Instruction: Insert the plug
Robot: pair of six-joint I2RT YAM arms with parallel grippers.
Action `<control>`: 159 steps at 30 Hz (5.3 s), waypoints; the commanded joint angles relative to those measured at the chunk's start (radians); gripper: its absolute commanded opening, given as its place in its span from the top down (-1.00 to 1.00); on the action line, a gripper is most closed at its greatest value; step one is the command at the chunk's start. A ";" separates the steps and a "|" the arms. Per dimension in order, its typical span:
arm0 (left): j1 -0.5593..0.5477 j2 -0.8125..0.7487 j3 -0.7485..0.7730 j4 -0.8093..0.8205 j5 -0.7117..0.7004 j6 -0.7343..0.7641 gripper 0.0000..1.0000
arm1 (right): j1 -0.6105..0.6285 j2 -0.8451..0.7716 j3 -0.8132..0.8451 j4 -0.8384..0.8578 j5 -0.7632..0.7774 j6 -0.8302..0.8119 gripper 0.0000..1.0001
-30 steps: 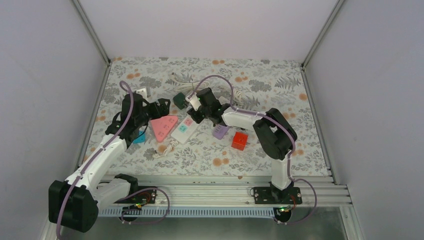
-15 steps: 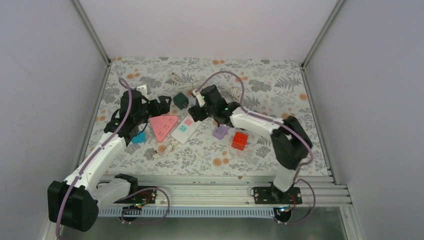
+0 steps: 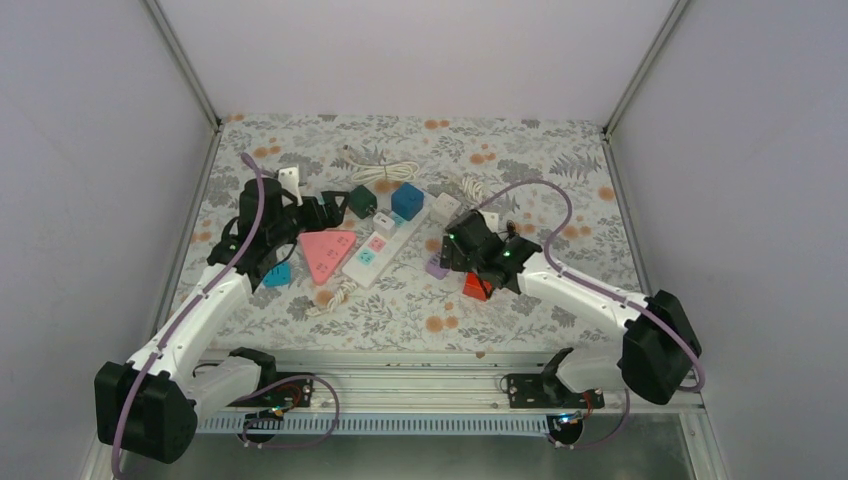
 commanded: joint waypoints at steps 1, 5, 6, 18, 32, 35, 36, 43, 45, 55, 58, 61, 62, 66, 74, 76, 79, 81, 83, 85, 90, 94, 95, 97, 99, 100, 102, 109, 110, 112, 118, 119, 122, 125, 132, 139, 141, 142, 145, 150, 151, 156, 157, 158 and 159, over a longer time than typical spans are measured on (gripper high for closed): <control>0.002 0.017 0.037 0.080 0.060 0.034 -0.97 | -0.018 -0.029 -0.034 -0.150 0.051 0.210 -1.00; 0.002 0.009 0.030 0.115 0.066 -0.029 -0.98 | -0.028 0.026 -0.027 -0.210 -0.007 0.243 -1.00; 0.002 0.004 0.019 0.121 0.062 -0.040 -0.99 | -0.029 0.036 -0.025 -0.216 -0.017 0.250 -1.00; -0.015 -0.039 0.006 0.106 0.091 0.049 -0.97 | -0.029 0.007 -0.104 -0.112 0.079 0.289 -1.00; -0.029 -0.059 -0.038 0.127 0.123 0.000 -0.97 | -0.046 0.068 -0.115 -0.018 0.095 0.229 -0.92; -0.030 -0.061 -0.039 0.101 0.106 0.003 -0.97 | -0.047 0.099 -0.108 -0.051 0.112 0.274 -0.91; -0.031 -0.064 -0.044 0.096 0.101 0.003 -0.97 | -0.047 0.105 -0.109 -0.054 0.112 0.280 -0.89; -0.034 -0.090 -0.097 0.098 0.084 0.001 -0.97 | -0.047 0.082 -0.135 -0.022 0.103 0.278 -0.43; -0.036 -0.092 -0.108 0.104 0.088 -0.003 -0.97 | -0.047 0.059 -0.139 0.004 0.084 0.259 -0.25; -0.151 -0.072 -0.161 0.185 0.030 -0.033 -1.00 | -0.049 -0.152 -0.153 0.134 -0.095 0.312 -0.21; -0.217 -0.049 -0.177 0.222 0.033 -0.066 -1.00 | -0.049 -0.208 -0.162 0.225 -0.174 0.347 -0.21; -0.267 -0.036 -0.183 0.258 0.043 -0.111 -1.00 | -0.049 -0.237 -0.168 0.305 -0.222 0.394 -0.21; -0.282 -0.034 -0.183 0.278 0.058 -0.128 -1.00 | -0.049 -0.239 -0.168 0.327 -0.230 0.417 -0.20; -0.341 -0.012 -0.164 0.339 0.123 -0.196 -1.00 | -0.049 -0.250 -0.176 0.429 -0.266 0.480 -0.19; -0.424 0.133 -0.012 0.223 0.144 -0.242 -1.00 | -0.049 -0.226 -0.170 0.565 -0.321 0.480 -0.16; -0.440 0.183 0.046 0.190 0.143 -0.231 -1.00 | -0.049 -0.213 -0.166 0.575 -0.336 0.474 -0.16; -0.465 0.251 0.134 0.124 0.115 -0.229 -1.00 | -0.049 -0.208 -0.178 0.603 -0.366 0.477 -0.17; -0.480 0.272 0.153 0.111 0.098 -0.230 -1.00 | -0.048 -0.209 -0.186 0.617 -0.379 0.482 -0.17; -0.487 0.271 0.148 0.114 0.080 -0.239 -1.00 | -0.049 -0.211 -0.188 0.615 -0.387 0.484 -0.17; -0.488 0.270 0.148 0.110 0.075 -0.248 -0.98 | -0.050 -0.212 -0.191 0.608 -0.393 0.493 -0.18; -0.506 0.257 0.115 0.128 0.046 -0.263 -0.88 | -0.056 -0.228 -0.203 0.610 -0.412 0.524 -0.17; -0.522 0.254 0.093 0.152 0.061 -0.257 -0.85 | -0.062 -0.240 -0.190 0.596 -0.406 0.513 -0.16; -0.525 0.260 0.099 0.149 0.059 -0.254 -0.86 | -0.061 -0.239 -0.180 0.583 -0.407 0.502 -0.16; -0.527 0.272 0.116 0.134 0.053 -0.254 -0.86 | -0.061 -0.233 -0.163 0.556 -0.413 0.486 -0.16; -0.528 0.280 0.136 0.123 0.037 -0.267 -0.86 | -0.062 -0.231 -0.163 0.555 -0.426 0.482 -0.16; -0.528 0.280 0.146 0.124 0.028 -0.282 -0.86 | -0.061 -0.231 -0.164 0.556 -0.426 0.480 -0.16; -0.528 0.272 0.151 0.128 -0.001 -0.308 -0.86 | -0.061 -0.229 -0.172 0.556 -0.425 0.481 -0.17; -0.528 0.269 0.120 0.168 -0.024 -0.414 -0.84 | -0.061 -0.214 -0.184 0.599 -0.517 0.501 -0.21; -0.528 0.269 0.116 0.172 -0.030 -0.426 -0.81 | -0.061 -0.211 -0.186 0.604 -0.533 0.504 -0.22; -0.528 0.273 0.114 0.170 -0.044 -0.438 -0.75 | -0.061 -0.212 -0.193 0.610 -0.563 0.516 -0.23; -0.532 0.285 0.119 0.181 -0.071 -0.428 -0.50 | -0.060 -0.219 -0.189 0.577 -0.601 0.542 -0.22; -0.532 0.290 0.124 0.179 -0.072 -0.421 -0.49 | -0.060 -0.217 -0.182 0.562 -0.601 0.540 -0.22; -0.535 0.306 0.140 0.165 -0.067 -0.412 -0.56 | -0.060 -0.216 -0.171 0.543 -0.601 0.550 -0.22; -0.537 0.320 0.142 0.162 -0.067 -0.426 -0.73 | -0.060 -0.210 -0.166 0.544 -0.618 0.566 -0.24; -0.536 0.340 0.146 0.162 -0.076 -0.399 -0.37 | -0.060 -0.222 -0.167 0.531 -0.607 0.576 -0.23; -0.535 0.316 0.148 0.105 -0.133 -0.122 -0.10 | -0.063 -0.269 -0.168 0.463 -0.476 0.505 -0.89; -0.535 0.303 0.152 0.070 -0.165 -0.021 -0.11 | -0.064 -0.319 -0.189 0.452 -0.412 0.488 -1.00; -0.534 0.299 0.153 0.052 -0.187 0.026 -0.11 | -0.064 -0.348 -0.194 0.441 -0.380 0.477 -1.00; -0.531 0.279 0.161 -0.004 -0.259 0.150 -0.11 | -0.066 -0.416 -0.191 0.372 -0.291 0.430 -1.00; -0.502 0.232 0.161 -0.023 -0.278 0.323 -0.22 | -0.070 -0.515 -0.183 0.269 -0.195 0.331 -1.00; -0.494 0.228 0.165 -0.027 -0.261 0.362 -0.23 | -0.070 -0.529 -0.183 0.253 -0.182 0.313 -1.00; -0.439 0.206 0.151 -0.039 -0.219 0.542 -0.24 | -0.072 -0.582 -0.205 0.204 -0.132 0.263 -1.00; -0.406 0.207 0.144 -0.048 -0.175 0.554 -0.24 | -0.074 -0.590 -0.214 0.208 -0.127 0.259 -1.00; -0.369 0.206 0.135 -0.053 -0.119 0.564 -0.27 | -0.074 -0.597 -0.226 0.214 -0.124 0.254 -1.00; -0.342 0.206 0.126 -0.062 -0.075 0.578 -0.31 | -0.075 -0.600 -0.237 0.224 -0.126 0.246 -1.00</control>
